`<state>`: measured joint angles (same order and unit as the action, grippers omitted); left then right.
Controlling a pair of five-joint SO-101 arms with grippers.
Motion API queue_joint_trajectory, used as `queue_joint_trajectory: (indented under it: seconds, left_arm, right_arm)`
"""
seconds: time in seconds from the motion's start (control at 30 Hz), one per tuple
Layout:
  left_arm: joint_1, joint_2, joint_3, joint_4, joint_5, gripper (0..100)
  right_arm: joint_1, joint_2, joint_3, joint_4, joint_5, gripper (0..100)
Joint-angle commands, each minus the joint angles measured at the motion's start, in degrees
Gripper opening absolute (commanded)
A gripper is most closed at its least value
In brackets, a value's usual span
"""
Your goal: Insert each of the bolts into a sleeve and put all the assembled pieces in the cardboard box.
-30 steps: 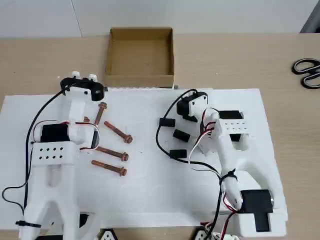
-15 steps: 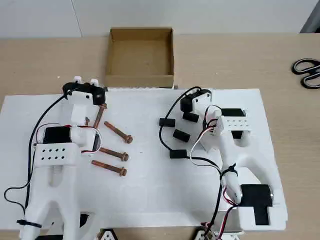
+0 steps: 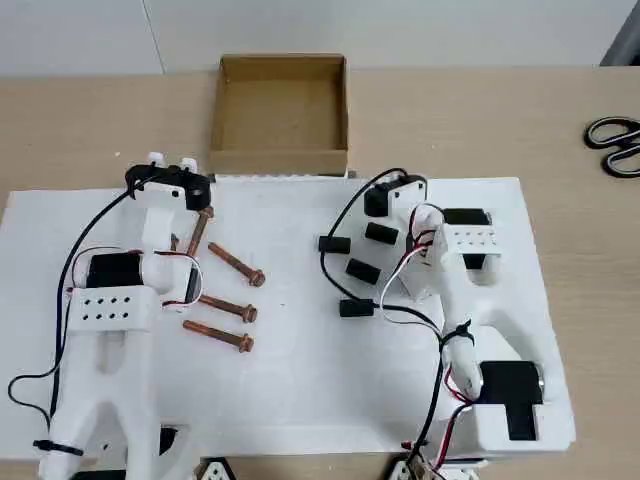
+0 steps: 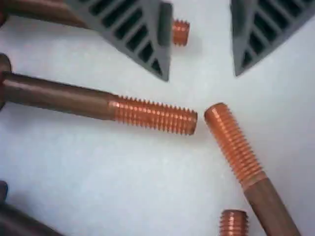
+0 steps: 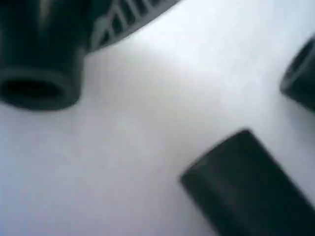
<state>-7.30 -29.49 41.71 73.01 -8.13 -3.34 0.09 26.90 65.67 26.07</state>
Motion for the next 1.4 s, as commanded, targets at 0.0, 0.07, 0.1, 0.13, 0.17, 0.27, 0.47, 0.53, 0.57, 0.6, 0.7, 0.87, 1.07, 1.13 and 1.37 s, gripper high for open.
queue_joint_trajectory:
  seconds: [0.0, 0.07, 0.1, 0.13, 0.17, 0.27, 0.47, 0.53, 0.57, 0.6, 0.7, 0.87, 1.07, 1.13, 1.37]
  left_arm:
    - [0.09, -0.35, -0.40, -1.05, 0.35, 8]
    - [0.09, -0.35, -0.40, -1.05, 0.35, 8]
    - [0.09, -0.35, -0.40, -1.05, 0.35, 8]
    - [0.09, -0.35, -0.40, -1.05, 0.35, 8]
    - [0.09, -0.35, -0.40, -0.97, 0.35, 8]
    - [0.09, -0.18, -0.40, -0.88, 0.35, 8]
    - [0.09, 0.18, -1.45, 0.44, 0.44, 8]
    - [0.09, 0.26, -3.03, 2.20, 0.53, 6]
    - [0.09, 0.35, -4.09, 3.25, 0.44, 5]
    - [0.18, 0.79, -5.58, 4.48, 0.18, 5]
    - [0.18, 5.36, -12.70, 8.35, 0.09, 6]
    - [0.18, 17.93, -29.85, 16.44, 0.09, 6]
    - [0.44, 31.74, -45.76, 22.24, -0.79, 7]
    - [0.26, 35.69, -49.27, 22.95, -0.79, 8]
    - [0.44, 46.07, -57.01, 23.03, -0.88, 11]
  right_arm:
    - [0.31, -4.09, -4.57, 4.88, -4.84, 0.6]
    - [0.13, -6.11, -6.33, 7.08, -5.45, 0.6]
    - [0.04, -7.08, -7.12, 8.40, -5.63, 0.6]
    - [0.04, -7.78, -7.74, 9.54, -6.15, 0.6]
    - [0.04, -8.31, -8.18, 10.59, -7.12, 0.6]
    - [0.22, -9.36, -8.79, 13.14, -11.08, 0.5]
    - [1.80, -9.71, -8.70, 16.13, -18.29, 0.4]
    - [2.95, -9.71, -8.53, 16.92, -18.29, 0.4]
    - [3.47, -9.71, -8.53, 17.01, -18.29, 0.4]
    - [4.09, -9.71, -8.53, 17.36, -18.29, 0.4]
    - [5.49, -9.80, -8.62, 17.71, -18.20, 0.4]
    - [6.64, -9.80, -8.44, 17.71, -18.29, 0.4]
    - [6.64, -9.80, -8.44, 17.71, -18.37, 0.4]
    - [6.64, -9.63, -8.44, 17.71, -18.37, 0.4]
    - [6.64, -9.54, -8.44, 17.36, -17.93, 0.4]
